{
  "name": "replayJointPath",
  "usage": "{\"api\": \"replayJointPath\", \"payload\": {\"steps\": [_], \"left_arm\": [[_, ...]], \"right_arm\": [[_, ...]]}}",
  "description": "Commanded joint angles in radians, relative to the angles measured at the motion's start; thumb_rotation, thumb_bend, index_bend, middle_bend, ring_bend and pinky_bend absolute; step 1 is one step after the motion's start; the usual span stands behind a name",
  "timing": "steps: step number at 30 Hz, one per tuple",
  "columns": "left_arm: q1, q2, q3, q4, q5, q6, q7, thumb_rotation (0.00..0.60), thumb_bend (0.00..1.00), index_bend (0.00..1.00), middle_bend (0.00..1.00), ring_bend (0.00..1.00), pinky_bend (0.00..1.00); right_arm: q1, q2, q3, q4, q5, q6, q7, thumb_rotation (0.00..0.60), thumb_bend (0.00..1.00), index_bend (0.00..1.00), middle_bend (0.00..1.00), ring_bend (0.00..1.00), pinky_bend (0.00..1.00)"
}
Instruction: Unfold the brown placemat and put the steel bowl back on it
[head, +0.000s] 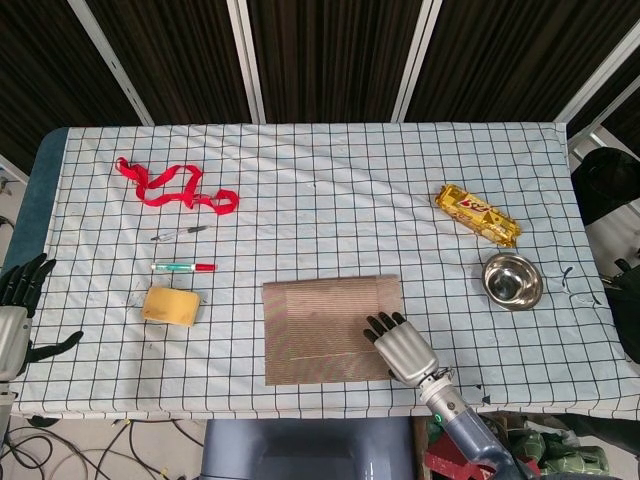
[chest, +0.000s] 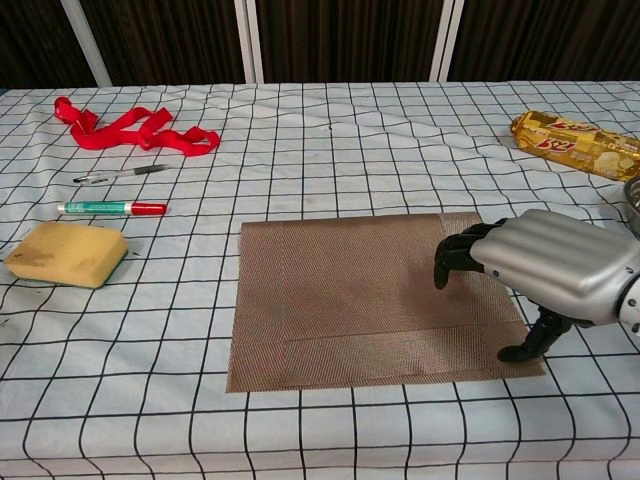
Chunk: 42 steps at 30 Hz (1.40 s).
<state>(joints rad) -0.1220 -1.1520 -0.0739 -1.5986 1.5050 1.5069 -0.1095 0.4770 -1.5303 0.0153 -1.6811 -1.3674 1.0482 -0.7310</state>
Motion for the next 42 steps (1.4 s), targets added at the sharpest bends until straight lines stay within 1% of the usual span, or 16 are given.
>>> {"api": "replayJointPath", "payload": {"steps": [1, 14, 23, 25, 31, 37, 42], "left_arm": [[0.000, -0.001, 0.001, 0.000, 0.001, -0.001, 0.002, 0.600, 0.01, 0.00, 0.00, 0.00, 0.00], [0.002, -0.003, 0.004, 0.001, 0.010, 0.006, 0.003, 0.600, 0.01, 0.00, 0.00, 0.00, 0.00], [0.003, -0.007, 0.002, 0.003, 0.011, 0.012, 0.005, 0.600, 0.01, 0.00, 0.00, 0.00, 0.00], [0.004, -0.007, 0.002, 0.003, 0.011, 0.013, 0.004, 0.600, 0.01, 0.00, 0.00, 0.00, 0.00], [0.003, -0.006, 0.002, 0.004, 0.009, 0.010, 0.002, 0.600, 0.01, 0.00, 0.00, 0.00, 0.00], [0.003, -0.005, 0.003, 0.002, 0.012, 0.010, -0.001, 0.600, 0.01, 0.00, 0.00, 0.00, 0.00], [0.003, -0.006, 0.005, 0.003, 0.015, 0.011, -0.003, 0.600, 0.01, 0.00, 0.00, 0.00, 0.00]], "right_arm": [[0.002, -0.001, -0.002, -0.009, 0.032, -0.011, -0.030, 0.600, 0.01, 0.29, 0.17, 0.16, 0.25], [0.004, 0.014, -0.016, -0.055, 0.110, -0.015, -0.086, 0.600, 0.00, 0.27, 0.16, 0.15, 0.24], [0.014, 0.005, -0.016, -0.044, 0.153, -0.019, -0.100, 0.600, 0.00, 0.26, 0.16, 0.15, 0.24], [0.018, 0.004, -0.015, -0.038, 0.169, -0.025, -0.102, 0.600, 0.02, 0.26, 0.16, 0.16, 0.24], [0.025, -0.002, -0.017, -0.020, 0.192, -0.031, -0.103, 0.600, 0.14, 0.27, 0.16, 0.16, 0.24], [0.026, 0.003, -0.021, -0.026, 0.169, -0.028, -0.052, 0.600, 0.30, 0.33, 0.17, 0.16, 0.24], [0.026, 0.015, -0.030, -0.041, 0.139, -0.018, -0.017, 0.600, 0.35, 0.33, 0.17, 0.16, 0.24]]}}
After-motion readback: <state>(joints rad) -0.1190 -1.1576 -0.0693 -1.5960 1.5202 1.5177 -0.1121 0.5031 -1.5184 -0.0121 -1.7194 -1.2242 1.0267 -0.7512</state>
